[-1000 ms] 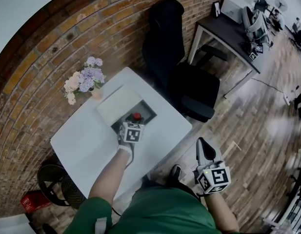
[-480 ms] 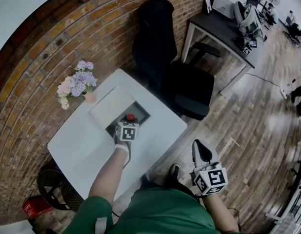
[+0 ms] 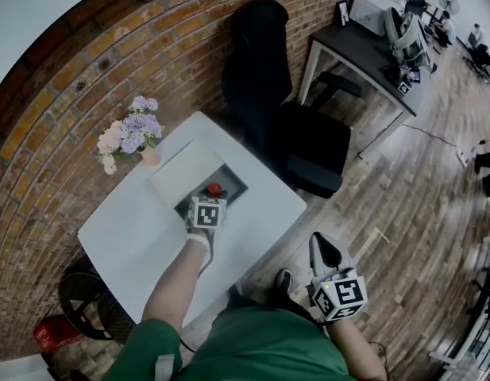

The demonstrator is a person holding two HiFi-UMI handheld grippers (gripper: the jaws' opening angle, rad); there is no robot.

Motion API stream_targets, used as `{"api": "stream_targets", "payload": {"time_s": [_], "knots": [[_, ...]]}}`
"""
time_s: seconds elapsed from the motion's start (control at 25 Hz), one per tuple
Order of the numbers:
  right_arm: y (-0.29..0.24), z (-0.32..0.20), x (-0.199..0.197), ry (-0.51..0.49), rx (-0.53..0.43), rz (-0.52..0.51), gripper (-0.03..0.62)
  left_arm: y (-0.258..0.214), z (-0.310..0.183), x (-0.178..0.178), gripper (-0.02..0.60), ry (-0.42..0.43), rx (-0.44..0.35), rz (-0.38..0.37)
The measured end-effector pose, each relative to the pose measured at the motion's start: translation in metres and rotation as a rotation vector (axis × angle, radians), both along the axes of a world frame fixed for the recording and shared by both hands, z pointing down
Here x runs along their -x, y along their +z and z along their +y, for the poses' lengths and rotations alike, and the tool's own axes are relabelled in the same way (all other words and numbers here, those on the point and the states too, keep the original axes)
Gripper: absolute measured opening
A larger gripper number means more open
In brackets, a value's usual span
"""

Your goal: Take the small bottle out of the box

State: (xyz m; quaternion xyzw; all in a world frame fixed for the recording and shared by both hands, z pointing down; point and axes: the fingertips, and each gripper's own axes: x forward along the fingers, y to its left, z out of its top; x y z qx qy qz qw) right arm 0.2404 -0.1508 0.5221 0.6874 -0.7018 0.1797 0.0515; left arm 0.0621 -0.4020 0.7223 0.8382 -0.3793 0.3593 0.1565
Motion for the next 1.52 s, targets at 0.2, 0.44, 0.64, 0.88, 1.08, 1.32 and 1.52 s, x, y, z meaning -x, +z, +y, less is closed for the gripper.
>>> {"api": "stream_targets", "payload": {"time_s": [0.2,0.44,0.64,0.88,1.08,1.32,1.52], "knots": [[0.002,-0.001,0.006,-0.020,0.003,-0.016,0.003,-0.015,0.008,0.001,0.227,-0.001,-0.010,0.036],[0.000,-0.004,0.012,-0.060,-0.003,-0.032,0.003,-0.039,0.016,0.009,0.227,-0.061,-0.031,0.106],[0.000,-0.005,0.018,-0.104,-0.009,-0.046,0.003,-0.060,0.027,0.011,0.227,-0.087,-0.051,0.156],[-0.001,-0.012,0.023,-0.165,-0.022,-0.057,0.003,-0.091,0.041,0.020,0.227,-0.141,-0.061,0.253],[-0.010,-0.018,0.022,-0.231,-0.048,-0.064,0.003,-0.129,0.059,0.019,0.227,-0.173,-0.107,0.323],[-0.019,-0.025,0.020,-0.295,-0.079,-0.077,0.003,-0.177,0.086,0.017,0.229,-0.187,-0.191,0.375],[-0.020,-0.029,0.021,-0.337,-0.099,-0.118,0.003,-0.206,0.108,0.019,0.227,-0.210,-0.238,0.417]]}}
